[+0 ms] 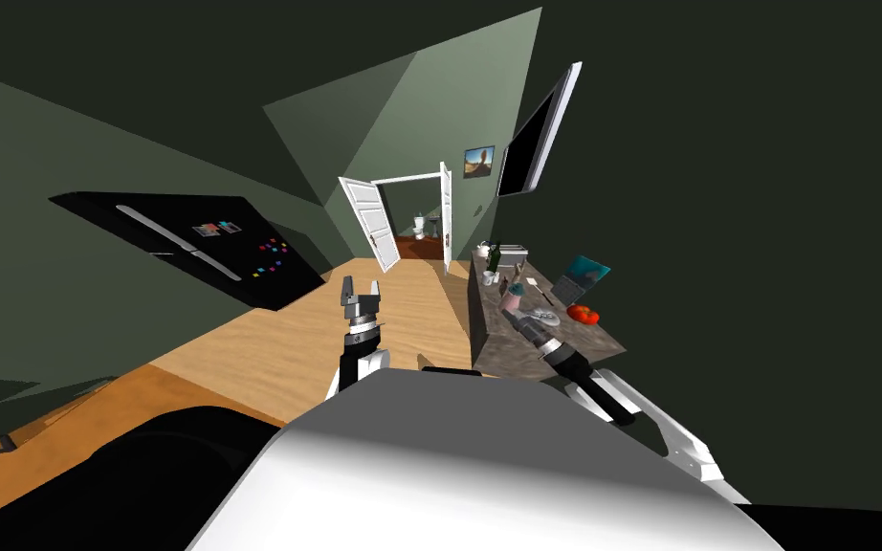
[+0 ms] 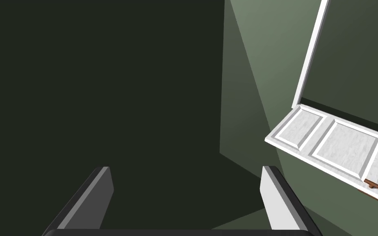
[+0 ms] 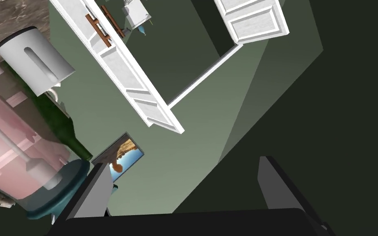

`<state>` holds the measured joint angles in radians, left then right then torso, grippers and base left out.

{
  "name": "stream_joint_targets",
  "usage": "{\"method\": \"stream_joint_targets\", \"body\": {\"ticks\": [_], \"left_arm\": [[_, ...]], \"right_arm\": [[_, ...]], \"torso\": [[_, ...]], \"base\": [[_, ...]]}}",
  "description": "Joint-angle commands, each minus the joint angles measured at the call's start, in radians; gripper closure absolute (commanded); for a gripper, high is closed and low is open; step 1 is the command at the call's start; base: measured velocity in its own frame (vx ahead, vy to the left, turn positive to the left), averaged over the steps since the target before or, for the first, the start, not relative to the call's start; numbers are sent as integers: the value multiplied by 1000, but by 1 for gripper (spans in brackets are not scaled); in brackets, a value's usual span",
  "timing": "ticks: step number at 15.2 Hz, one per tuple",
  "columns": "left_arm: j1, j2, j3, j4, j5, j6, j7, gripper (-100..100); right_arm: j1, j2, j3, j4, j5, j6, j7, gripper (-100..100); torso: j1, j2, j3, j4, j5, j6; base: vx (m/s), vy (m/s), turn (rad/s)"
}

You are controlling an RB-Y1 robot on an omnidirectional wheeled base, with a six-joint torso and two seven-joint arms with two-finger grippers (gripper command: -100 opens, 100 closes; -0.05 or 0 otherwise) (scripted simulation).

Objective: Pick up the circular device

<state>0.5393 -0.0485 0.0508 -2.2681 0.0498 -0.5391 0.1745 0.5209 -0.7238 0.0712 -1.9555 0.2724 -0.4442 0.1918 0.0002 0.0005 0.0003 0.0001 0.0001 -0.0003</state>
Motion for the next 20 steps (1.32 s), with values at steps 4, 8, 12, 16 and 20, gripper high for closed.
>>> {"method": "stream_joint_targets", "body": {"ticks": [4, 8, 12, 16, 20], "left_arm": [[0, 0, 0, 0, 0, 0, 0, 0], [0, 0, 0, 0, 0, 0, 0, 0], [0, 0, 0, 0, 0, 0, 0, 0], [0, 0, 0, 0, 0, 0, 0, 0], [0, 0, 0, 0, 0, 0, 0, 0]], "right_arm": [[-2, -106, 15, 47, 25, -6, 7, -100], [-1, -202, 39, 121, 65, -20, 21, -100], [0, -284, 51, 159, 85, -27, 28, -100], [1, -355, 65, 196, 105, -35, 35, -100], [4, -447, 92, 270, 146, -51, 51, -100]], "torso": [[0, 0, 0, 0, 0, 0], [0, 0, 0, 0, 0, 0], [0, -1, 0, 0, 0, 0], [0, -1, -1, 0, 0, 0], [0, -1, -1, 0, 0, 0]], "base": [[-8, 10, 73], [-5, 10, 84], [-2, 11, 95], [0, 9, 72], [4, 10, 96]]}}
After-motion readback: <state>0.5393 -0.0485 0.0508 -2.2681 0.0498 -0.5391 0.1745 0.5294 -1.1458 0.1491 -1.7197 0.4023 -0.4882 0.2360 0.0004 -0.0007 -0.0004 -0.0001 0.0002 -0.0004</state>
